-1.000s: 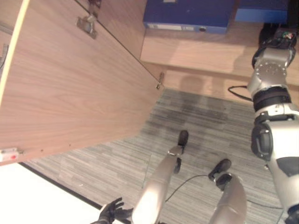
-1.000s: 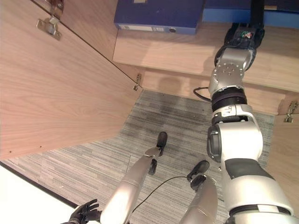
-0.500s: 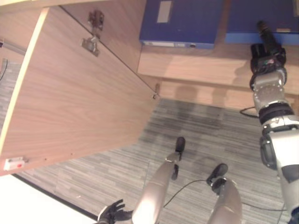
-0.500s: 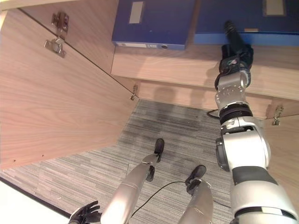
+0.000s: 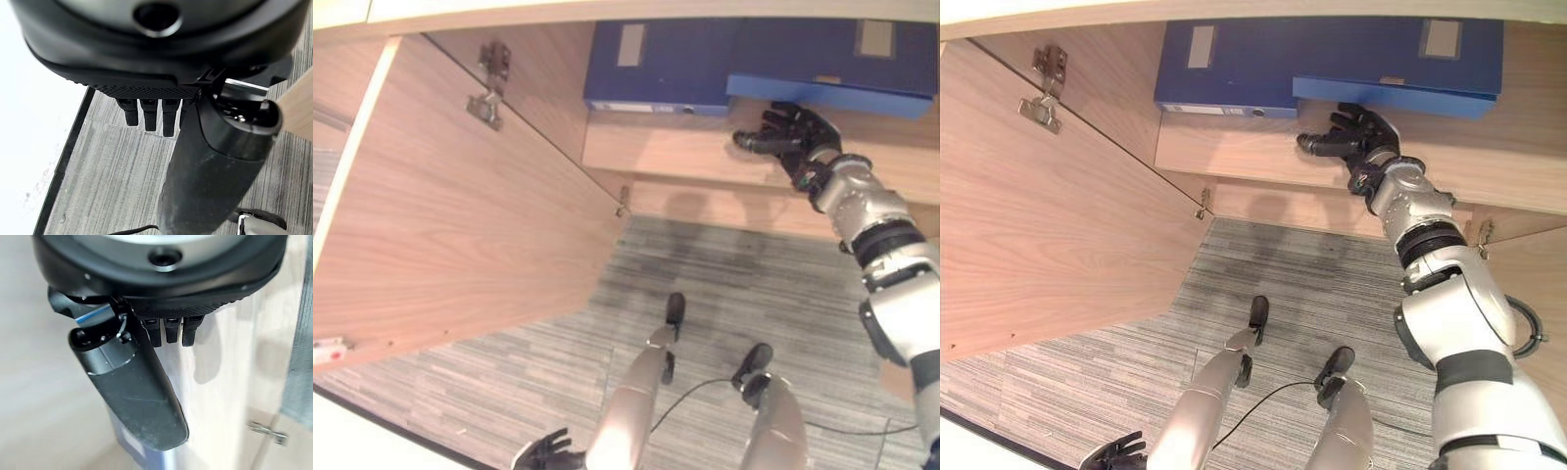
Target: Put the empty folder in the office cabinet
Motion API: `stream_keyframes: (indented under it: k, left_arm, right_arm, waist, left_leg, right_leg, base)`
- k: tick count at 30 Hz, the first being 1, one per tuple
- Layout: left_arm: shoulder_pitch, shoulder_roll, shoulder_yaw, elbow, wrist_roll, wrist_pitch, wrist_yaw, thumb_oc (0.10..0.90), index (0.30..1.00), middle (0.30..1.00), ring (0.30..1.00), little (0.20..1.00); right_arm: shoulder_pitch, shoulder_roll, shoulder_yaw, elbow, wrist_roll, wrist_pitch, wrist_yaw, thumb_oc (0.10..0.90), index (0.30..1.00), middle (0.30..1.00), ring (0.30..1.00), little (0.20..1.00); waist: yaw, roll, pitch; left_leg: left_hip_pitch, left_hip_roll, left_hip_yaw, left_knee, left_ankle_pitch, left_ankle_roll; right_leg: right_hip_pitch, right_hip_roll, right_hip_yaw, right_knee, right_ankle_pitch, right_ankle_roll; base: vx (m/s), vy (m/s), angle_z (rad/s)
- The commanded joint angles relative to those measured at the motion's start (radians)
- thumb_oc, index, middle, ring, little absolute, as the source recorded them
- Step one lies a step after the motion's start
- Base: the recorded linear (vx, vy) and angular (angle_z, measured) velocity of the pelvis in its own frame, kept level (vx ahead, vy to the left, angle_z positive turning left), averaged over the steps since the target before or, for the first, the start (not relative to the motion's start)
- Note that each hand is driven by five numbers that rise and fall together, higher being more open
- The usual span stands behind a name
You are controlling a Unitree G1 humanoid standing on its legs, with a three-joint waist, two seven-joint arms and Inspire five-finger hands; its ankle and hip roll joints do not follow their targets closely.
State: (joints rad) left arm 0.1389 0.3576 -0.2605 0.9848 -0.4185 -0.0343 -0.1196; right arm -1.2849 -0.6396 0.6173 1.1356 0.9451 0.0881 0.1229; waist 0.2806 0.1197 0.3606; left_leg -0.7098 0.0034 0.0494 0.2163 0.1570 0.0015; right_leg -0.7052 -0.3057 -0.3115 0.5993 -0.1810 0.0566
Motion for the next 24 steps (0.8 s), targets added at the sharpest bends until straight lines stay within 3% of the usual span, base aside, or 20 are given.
stream_keyframes:
  k: [1, 6, 13, 20, 23, 24]
  left_arm:
    - [0.067, 0.076, 0.015, 0.152, 0.037, 0.002, 0.01, 0.8, 0.9, 0.9, 0.9, 0.9]
    - [0.064, 0.073, 0.027, 0.17, 0.071, -0.007, 0.015, 0.8, 0.9, 0.9, 0.9, 0.9]
    - [0.059, 0.069, 0.034, 0.166, 0.084, -0.019, 0.021, 0.8, 0.9, 0.9, 0.9, 0.9]
    - [0.027, 0.068, 0.03, 0.177, 0.077, -0.017, 0.034, 0.8, 0.9, 0.9, 0.9, 0.9]
    - [0.007, 0.056, 0.029, 0.195, 0.074, -0.012, 0.041, 0.8, 0.9, 0.9, 0.9, 0.9]
    - [-0.012, 0.039, 0.023, 0.204, 0.058, -0.012, 0.048, 0.8, 0.9, 0.9, 0.9, 0.9]
  right_arm:
    - [-0.041, -0.07, 0.082, -0.017, -0.137, -0.012, 0.061, 0.8, 0.9, 0.9, 0.9, 0.9]
    - [-0.071, -0.146, 0.238, -0.02, -0.4, 0.004, 0.108, 0.8, 0.9, 0.9, 0.9, 0.9]
    - [-0.11, -0.21, 0.404, -0.011, -0.668, 0.004, 0.15, 0.8, 0.9, 0.9, 0.9, 0.9]
    - [-0.143, -0.215, 0.445, 0.134, -0.846, 0.02, 0.145, 0.8, 0.9, 0.9, 0.9, 0.9]
    - [-0.138, -0.234, 0.38, 0.189, -0.821, 0.018, 0.098, 0.8, 0.9, 0.9, 0.9, 0.9]
    - [-0.133, -0.232, 0.312, 0.215, -0.753, 0.001, 0.042, 0.8, 0.9, 0.9, 0.9, 0.9]
  waist:
    - [0.038, -0.03, -0.006]
    - [0.034, -0.045, -0.002]
    - [0.031, -0.052, 0.002]
    - [0.035, -0.052, 0.005]
    - [0.031, -0.051, 0.005]
    - [0.028, -0.046, 0.008]
  left_leg:
    - [0.056, -0.013, -0.039, -0.027, -0.108, -0.03]
    - [0.069, -0.011, -0.045, -0.053, -0.092, -0.035]
    - [0.084, -0.01, -0.05, -0.093, -0.07, -0.042]
    - [0.091, -0.011, -0.057, -0.119, -0.054, -0.043]
    - [0.095, -0.013, -0.058, -0.129, -0.05, -0.042]
    - [0.095, -0.015, -0.055, -0.123, -0.053, -0.041]
  right_leg:
    - [0.087, -0.003, -0.118, -0.135, 0.086, 0.036]
    - [0.1, -0.004, -0.127, -0.158, 0.095, 0.039]
    - [0.117, -0.001, -0.144, -0.187, 0.106, 0.042]
    - [0.124, 0.005, -0.151, -0.208, 0.114, 0.044]
    - [0.126, 0.009, -0.15, -0.213, 0.116, 0.044]
    - [0.123, 0.009, -0.146, -0.211, 0.119, 0.045]
  base:
    - [0.0, 0.0, 0.0]
    - [0.0, -0.014, 0.02]
    - [0.0, -0.016, 0.05]
    - [0.0, -0.014, 0.03]
    - [0.0, -0.015, 0.03]
    - [-0.03, 0.01, 0.0]
